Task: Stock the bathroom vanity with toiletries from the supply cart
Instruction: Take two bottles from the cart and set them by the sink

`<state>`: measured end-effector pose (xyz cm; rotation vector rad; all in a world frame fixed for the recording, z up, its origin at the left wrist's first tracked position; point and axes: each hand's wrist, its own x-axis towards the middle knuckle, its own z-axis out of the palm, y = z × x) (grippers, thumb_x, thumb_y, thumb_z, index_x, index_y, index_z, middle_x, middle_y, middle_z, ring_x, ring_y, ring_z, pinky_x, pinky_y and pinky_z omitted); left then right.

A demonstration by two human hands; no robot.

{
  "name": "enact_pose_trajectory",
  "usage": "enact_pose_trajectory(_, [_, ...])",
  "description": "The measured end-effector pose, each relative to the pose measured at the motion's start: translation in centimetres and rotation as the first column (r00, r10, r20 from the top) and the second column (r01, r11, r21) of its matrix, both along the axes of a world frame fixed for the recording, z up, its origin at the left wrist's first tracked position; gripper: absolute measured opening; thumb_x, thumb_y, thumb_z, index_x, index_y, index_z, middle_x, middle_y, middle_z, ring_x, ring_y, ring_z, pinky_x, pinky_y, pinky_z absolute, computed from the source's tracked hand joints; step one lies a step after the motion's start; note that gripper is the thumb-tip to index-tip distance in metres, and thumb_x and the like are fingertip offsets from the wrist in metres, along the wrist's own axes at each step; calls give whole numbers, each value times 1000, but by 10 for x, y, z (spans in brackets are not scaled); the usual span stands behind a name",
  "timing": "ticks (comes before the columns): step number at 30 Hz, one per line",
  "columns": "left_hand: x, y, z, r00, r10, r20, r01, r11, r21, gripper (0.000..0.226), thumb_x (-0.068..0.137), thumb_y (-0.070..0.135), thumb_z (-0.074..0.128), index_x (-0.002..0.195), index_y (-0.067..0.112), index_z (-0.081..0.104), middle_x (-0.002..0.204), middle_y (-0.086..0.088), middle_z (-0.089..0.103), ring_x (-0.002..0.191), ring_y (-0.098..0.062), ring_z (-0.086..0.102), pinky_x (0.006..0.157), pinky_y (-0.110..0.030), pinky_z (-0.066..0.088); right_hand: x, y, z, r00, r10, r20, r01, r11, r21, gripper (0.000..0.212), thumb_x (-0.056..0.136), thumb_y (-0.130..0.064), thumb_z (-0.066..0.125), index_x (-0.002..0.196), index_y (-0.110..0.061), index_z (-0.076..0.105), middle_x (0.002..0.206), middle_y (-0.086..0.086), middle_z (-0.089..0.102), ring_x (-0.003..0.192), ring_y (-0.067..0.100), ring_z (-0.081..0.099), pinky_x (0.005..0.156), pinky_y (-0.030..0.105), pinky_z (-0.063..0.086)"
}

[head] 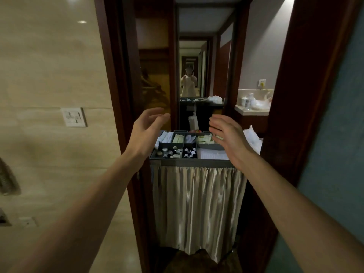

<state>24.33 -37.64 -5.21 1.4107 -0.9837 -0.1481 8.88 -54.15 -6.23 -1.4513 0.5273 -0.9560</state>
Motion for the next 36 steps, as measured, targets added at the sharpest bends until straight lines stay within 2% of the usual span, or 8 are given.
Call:
enact_pose_trajectory(7, [70, -77, -41, 998, 33, -50, -31, 999, 37, 38, 98, 41, 60, 132, 26, 59, 116, 18, 62, 107, 6, 56, 89, -25, 46, 73, -78, -41, 996, 2, -87, 0, 1000, 30, 36, 93, -31, 69, 127, -20, 63, 125, 0, 66, 117, 16, 62, 105, 35, 48])
enact_pose_trajectory(11, [126, -128, -63, 998, 10, -62, -8, 999, 37, 38, 98, 41, 60, 132, 24, 59, 115, 18, 61, 106, 7, 55, 80, -15, 38, 123, -122, -53, 989, -1, -149, 0, 1000, -10, 35, 93, -32, 68, 126, -21, 63, 125, 0, 66, 117, 14, 62, 105, 35, 48])
enact_pose_trajectory(14, [173, -174, -78, 998, -12, -61, 15, 998, 53, 40, 98, 42, 61, 133, 23, 58, 123, 11, 61, 112, 2, 56, 83, -14, 40, 162, -155, -61, 979, -25, -201, 17, 999, -41, 29, 93, -32, 69, 121, -24, 63, 123, -2, 66, 115, 13, 62, 100, 32, 50])
enact_pose_trajectory(18, [226, -233, -93, 995, -57, -79, 63, 994, 85, 37, 97, 41, 64, 129, 24, 60, 123, 8, 65, 118, -6, 58, 92, -20, 44, 202, -202, -78, 951, -65, -302, 41, 996, -84, 42, 92, -36, 70, 131, -23, 60, 126, 1, 63, 117, 16, 61, 105, 38, 50])
enact_pose_trajectory(22, [256, -275, -113, 988, -86, -130, 101, 988, 116, 32, 99, 34, 63, 128, 21, 59, 119, 6, 64, 109, -3, 59, 70, -7, 46, 231, -241, -97, 926, -105, -364, 78, 993, -88, 44, 91, -37, 72, 131, -24, 60, 125, -2, 63, 116, 14, 61, 106, 38, 49])
enact_pose_trajectory(26, [278, -303, -145, 981, -95, -170, 124, 978, 169, 37, 99, 34, 63, 133, 20, 58, 123, 4, 63, 109, -4, 59, 82, -14, 44, 250, -274, -120, 898, -109, -426, 79, 993, -88, 46, 92, -37, 71, 133, -23, 57, 130, -2, 59, 120, 14, 57, 100, 32, 47])
enact_pose_trajectory(31, [300, -334, -183, 966, -95, -242, 148, 966, 214, 34, 97, 31, 65, 128, 19, 60, 119, 4, 66, 112, -6, 61, 80, -10, 47, 271, -316, -153, 856, -71, -512, 26, 995, -94, 47, 92, -35, 72, 134, -21, 56, 126, -3, 60, 116, 9, 57, 93, 28, 45])
enact_pose_trajectory(36, [314, -370, -216, 963, -32, -269, 110, 954, 280, 25, 96, 31, 68, 119, 27, 63, 121, 1, 67, 115, -10, 63, 84, -19, 49, 286, -366, -198, 762, -4, -647, -131, 978, -161, 54, 91, -35, 74, 138, -21, 51, 128, -7, 55, 118, 10, 53, 91, 26, 41])
